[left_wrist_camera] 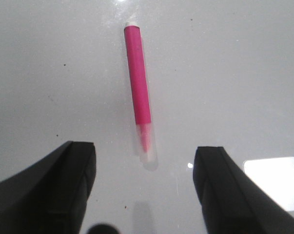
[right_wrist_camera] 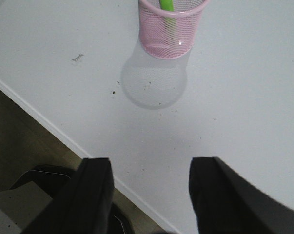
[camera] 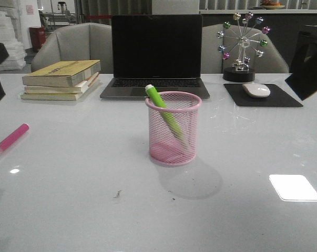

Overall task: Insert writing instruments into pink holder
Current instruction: 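Lower the left gripper onto the pink marker and grasp it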

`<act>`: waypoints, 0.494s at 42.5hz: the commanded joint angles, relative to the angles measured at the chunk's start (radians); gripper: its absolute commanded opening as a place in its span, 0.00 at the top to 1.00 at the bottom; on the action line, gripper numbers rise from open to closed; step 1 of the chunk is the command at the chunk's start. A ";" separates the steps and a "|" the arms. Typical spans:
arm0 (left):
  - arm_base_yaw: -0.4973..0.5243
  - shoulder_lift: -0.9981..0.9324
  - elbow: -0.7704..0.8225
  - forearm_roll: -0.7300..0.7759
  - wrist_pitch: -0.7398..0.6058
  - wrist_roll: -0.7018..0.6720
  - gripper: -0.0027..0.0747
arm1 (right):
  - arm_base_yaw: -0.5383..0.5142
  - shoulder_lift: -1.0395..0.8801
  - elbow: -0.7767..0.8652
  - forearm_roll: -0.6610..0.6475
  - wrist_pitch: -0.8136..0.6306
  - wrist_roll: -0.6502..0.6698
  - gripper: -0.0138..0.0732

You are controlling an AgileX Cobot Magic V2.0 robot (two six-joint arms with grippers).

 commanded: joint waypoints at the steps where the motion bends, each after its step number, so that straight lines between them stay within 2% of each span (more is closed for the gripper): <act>1: 0.001 0.053 -0.115 0.015 0.009 -0.036 0.35 | -0.004 -0.014 -0.026 -0.005 -0.052 -0.002 0.30; 21: 0.032 0.347 -0.406 0.015 0.060 -0.080 0.35 | -0.004 -0.014 -0.026 -0.005 -0.051 -0.002 0.30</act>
